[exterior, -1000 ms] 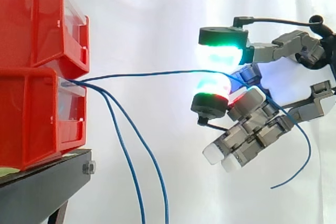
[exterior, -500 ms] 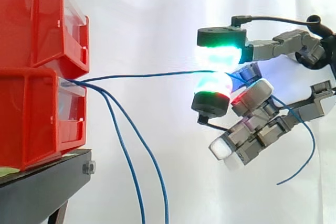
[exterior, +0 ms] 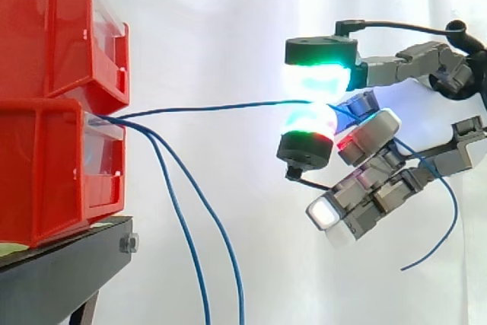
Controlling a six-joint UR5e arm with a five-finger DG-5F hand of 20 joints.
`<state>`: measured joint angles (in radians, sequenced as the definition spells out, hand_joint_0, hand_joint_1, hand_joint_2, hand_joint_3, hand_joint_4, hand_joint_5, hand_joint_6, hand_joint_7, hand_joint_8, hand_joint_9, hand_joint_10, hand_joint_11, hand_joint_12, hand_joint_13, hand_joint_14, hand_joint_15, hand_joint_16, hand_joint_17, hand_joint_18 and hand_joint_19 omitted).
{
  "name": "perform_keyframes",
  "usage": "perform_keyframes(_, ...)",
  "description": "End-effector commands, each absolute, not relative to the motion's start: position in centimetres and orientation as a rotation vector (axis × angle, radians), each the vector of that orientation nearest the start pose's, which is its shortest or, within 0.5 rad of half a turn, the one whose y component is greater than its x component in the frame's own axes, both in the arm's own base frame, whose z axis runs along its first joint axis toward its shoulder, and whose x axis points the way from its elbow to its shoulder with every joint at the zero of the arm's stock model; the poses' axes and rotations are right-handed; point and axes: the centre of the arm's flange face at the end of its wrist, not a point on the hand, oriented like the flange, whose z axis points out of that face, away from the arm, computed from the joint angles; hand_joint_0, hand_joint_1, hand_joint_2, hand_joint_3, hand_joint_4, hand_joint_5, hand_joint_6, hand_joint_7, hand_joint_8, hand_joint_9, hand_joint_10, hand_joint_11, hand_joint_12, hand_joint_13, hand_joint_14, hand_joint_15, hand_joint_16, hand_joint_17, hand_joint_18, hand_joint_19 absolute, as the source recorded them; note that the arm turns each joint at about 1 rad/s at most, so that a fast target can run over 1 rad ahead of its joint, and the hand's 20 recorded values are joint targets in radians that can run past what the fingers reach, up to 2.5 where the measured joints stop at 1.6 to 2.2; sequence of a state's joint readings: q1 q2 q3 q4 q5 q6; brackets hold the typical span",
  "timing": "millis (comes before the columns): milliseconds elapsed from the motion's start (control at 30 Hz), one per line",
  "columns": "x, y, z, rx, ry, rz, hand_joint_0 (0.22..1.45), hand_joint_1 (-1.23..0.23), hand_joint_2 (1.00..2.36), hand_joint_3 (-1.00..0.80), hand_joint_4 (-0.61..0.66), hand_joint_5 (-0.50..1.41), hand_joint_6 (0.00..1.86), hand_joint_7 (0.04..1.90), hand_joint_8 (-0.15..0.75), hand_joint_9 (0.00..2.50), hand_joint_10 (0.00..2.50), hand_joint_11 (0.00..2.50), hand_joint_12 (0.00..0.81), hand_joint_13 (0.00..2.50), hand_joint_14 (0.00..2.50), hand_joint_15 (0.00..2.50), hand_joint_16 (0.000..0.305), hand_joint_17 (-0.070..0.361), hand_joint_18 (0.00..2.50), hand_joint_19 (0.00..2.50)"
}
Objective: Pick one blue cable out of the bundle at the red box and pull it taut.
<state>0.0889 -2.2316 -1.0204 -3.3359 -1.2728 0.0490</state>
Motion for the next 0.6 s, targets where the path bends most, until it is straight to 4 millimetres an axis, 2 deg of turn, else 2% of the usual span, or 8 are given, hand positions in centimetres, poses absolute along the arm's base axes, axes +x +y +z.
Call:
perform_keyframes(0, 72.3, -9.8, 33.0, 1.505, 1.259, 0.886, 0.74, -0.86, 1.02, -0.03, -0.05, -0.13, 0.94, 1.46, 0.321, 1.34, 0.02, 1.46, 0.368, 0.8, 0.02, 0.51, 0.052, 0.116, 0.55, 0.39)
perform_keyframes(133, 72.2, -9.9, 32.6, 1.507, 1.265, 0.88, 0.74, -0.85, 1.02, -0.05, -0.06, -0.13, 0.94, 1.44, 0.311, 1.35, 0.01, 1.5, 0.364, 0.8, 0.02, 0.52, 0.051, 0.114, 0.55, 0.4)
perform_keyframes(300, 71.9, -9.9, 31.0, 1.514, 1.271, 0.877, 0.75, -0.85, 1.02, -0.07, -0.05, -0.14, 0.94, 1.43, 0.31, 1.33, 0.01, 1.47, 0.361, 0.81, 0.02, 0.52, 0.05, 0.113, 0.57, 0.4)
perform_keyframes(567, 72.3, -10.1, 31.1, 1.488, 1.24, 0.902, 0.75, -0.85, 1.02, -0.07, -0.04, -0.14, 0.94, 1.42, 0.318, 1.32, 0.01, 1.48, 0.358, 0.83, 0.02, 0.52, 0.05, 0.112, 0.58, 0.41)
